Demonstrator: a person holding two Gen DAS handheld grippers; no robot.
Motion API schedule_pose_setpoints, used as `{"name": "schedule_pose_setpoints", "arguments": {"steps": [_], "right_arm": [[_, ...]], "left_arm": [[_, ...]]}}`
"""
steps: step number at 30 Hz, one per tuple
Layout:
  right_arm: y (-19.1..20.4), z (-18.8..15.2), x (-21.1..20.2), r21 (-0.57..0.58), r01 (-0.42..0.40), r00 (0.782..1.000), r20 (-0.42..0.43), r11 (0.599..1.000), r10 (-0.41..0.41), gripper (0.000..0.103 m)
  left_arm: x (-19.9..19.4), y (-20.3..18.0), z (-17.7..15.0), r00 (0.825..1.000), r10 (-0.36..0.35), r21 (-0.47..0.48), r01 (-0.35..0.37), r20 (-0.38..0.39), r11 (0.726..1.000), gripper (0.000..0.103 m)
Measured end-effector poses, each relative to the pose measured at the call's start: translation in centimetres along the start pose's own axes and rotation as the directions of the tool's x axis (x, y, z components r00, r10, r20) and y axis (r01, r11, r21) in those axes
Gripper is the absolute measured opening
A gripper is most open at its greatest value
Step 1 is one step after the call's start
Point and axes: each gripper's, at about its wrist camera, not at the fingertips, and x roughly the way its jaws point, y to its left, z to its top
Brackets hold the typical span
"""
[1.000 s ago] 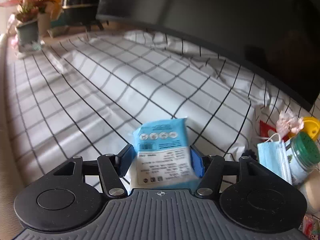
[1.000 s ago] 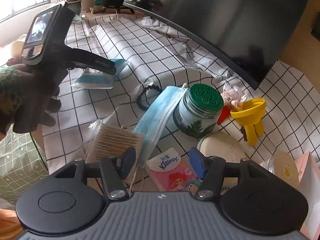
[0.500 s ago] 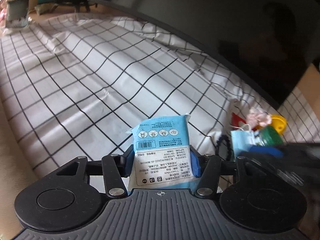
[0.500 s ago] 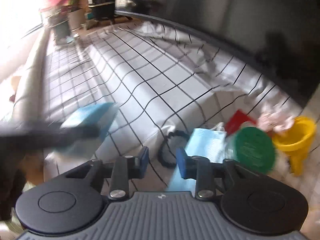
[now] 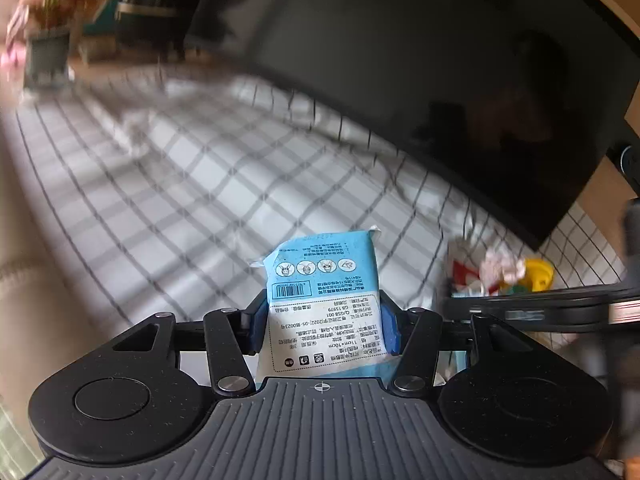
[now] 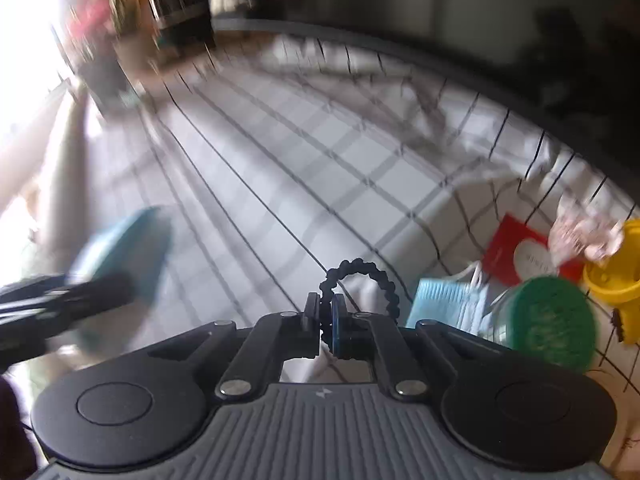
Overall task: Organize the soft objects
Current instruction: 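Carry both items into the pink box and open both grippers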
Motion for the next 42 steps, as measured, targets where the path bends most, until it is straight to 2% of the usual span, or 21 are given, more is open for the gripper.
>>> {"name": "schedule_pose_setpoints", "arguments": {"steps": [2, 6, 12, 18, 24, 27, 29, 32, 35, 38, 41, 42], "right_arm": [[-0.2, 1.1, -3.4, 0.014, -0.036, 0.998, 0.052, 0.999, 0.035, 0.005], [-1.8, 2.8, -10.7, 0.031, -0.049, 0.986, 0.16, 0.998, 0.044, 0.005], [-6.3, 2.3, -19.9, 0.06, 0.049, 0.959, 0.276, 0.997, -0.064, 0.005], [-11.6, -2.2, -27.0, 0.118, 0.17, 0.921, 0.334, 0.978, -0.201, 0.005], [-18.8, -8.0, -31.7, 0.271, 0.228, 0.884, 0.345, 0.935, -0.316, 0.005], [-22.3, -11.2, -33.2, 0.332, 0.249, 0.863, 0.35, 0.91, -0.364, 0.005], [-24.6, -13.5, -33.9, 0.353, 0.269, 0.848, 0.354, 0.896, -0.394, 0.005], [-28.0, -16.6, -33.9, 0.406, 0.269, 0.847, 0.333, 0.874, -0.415, 0.006], [-30.9, -19.4, -32.7, 0.44, 0.269, 0.847, 0.315, 0.857, -0.427, 0.006], [-32.8, -21.2, -30.2, 0.466, 0.244, 0.854, 0.312, 0.851, -0.416, 0.006], [-33.8, -22.2, -27.5, 0.465, 0.22, 0.857, 0.328, 0.858, -0.398, 0.006], [-34.0, -22.6, -26.7, 0.468, 0.228, 0.857, 0.32, 0.854, -0.404, 0.01]], "left_arm": [[-0.4, -1.2, 1.5, 0.999, 0.021, 0.037, -0.022, 0.027, 0.999, 0.058], [-0.7, -4.7, 4.5, 0.999, 0.031, 0.125, -0.036, 0.044, 0.991, 0.058], [-0.9, -11.4, 7.2, 0.996, -0.072, 0.234, 0.056, 0.061, 0.971, 0.058], [0.3, -18.9, 7.4, 0.984, -0.174, 0.321, 0.151, 0.043, 0.935, 0.058], [2.1, -26.9, 5.6, 0.96, -0.274, 0.359, 0.277, -0.058, 0.891, 0.058], [3.5, -31.7, 4.1, 0.927, -0.348, 0.351, 0.374, -0.137, 0.858, 0.058], [4.7, -35.1, 2.9, 0.891, -0.405, 0.338, 0.452, -0.205, 0.826, 0.058], [6.9, -40.6, 0.7, 0.833, -0.463, 0.317, 0.546, -0.302, 0.775, 0.058], [9.1, -45.5, -2.2, 0.791, -0.477, 0.292, 0.593, -0.382, 0.75, 0.058], [11.7, -49.4, -4.5, 0.764, -0.497, 0.264, 0.622, -0.411, 0.737, 0.058], [13.3, -52.9, -7.2, 0.753, -0.488, 0.305, 0.638, -0.442, 0.708, 0.059], [13.8, -53.8, -8.0, 0.754, -0.473, 0.325, 0.636, -0.455, 0.7, 0.058]]}}
